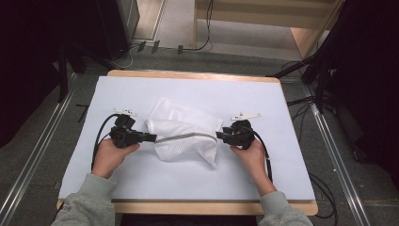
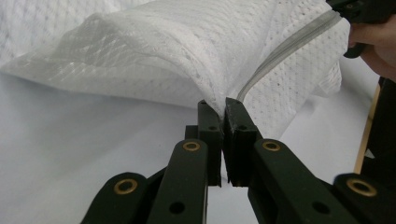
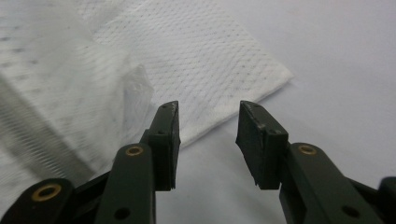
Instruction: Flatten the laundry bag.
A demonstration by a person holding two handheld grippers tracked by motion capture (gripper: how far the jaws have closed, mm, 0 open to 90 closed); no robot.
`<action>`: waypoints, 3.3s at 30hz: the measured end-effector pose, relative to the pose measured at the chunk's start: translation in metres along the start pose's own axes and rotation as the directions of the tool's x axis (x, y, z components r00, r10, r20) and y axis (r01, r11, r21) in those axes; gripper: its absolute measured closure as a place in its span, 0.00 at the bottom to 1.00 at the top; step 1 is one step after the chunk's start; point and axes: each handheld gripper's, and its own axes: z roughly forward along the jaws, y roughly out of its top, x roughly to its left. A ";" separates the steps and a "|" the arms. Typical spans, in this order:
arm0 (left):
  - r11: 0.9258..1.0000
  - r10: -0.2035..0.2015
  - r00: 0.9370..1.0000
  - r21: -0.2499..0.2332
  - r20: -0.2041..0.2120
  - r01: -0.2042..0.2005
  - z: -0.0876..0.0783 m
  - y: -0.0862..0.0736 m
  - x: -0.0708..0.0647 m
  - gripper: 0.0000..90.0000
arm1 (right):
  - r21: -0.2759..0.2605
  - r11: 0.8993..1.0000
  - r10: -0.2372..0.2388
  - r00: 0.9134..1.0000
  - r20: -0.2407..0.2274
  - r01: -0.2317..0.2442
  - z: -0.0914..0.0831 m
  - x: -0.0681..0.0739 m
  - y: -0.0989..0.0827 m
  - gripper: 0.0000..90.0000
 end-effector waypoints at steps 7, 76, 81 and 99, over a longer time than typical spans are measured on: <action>1.000 -0.016 1.000 -0.015 -0.026 0.015 -0.015 -0.007 0.006 0.98 | 0.051 0.998 -0.027 1.000 0.004 0.027 0.018 0.007 0.005 0.64; 0.996 -0.060 0.988 -0.071 -0.141 0.050 -0.023 -0.014 0.044 0.63 | -0.034 0.999 0.002 0.999 0.037 -0.001 -0.015 -0.023 0.029 0.79; 0.998 -0.048 0.989 -0.045 -0.142 0.042 -0.008 -0.001 0.049 0.62 | -0.012 1.000 -0.022 1.000 -0.009 0.021 -0.020 -0.003 0.014 0.77; 1.000 -0.015 0.987 -0.001 -0.162 0.015 0.038 0.038 0.065 0.62 | 0.019 0.998 -0.056 0.994 -0.093 0.058 -0.012 0.040 -0.013 0.68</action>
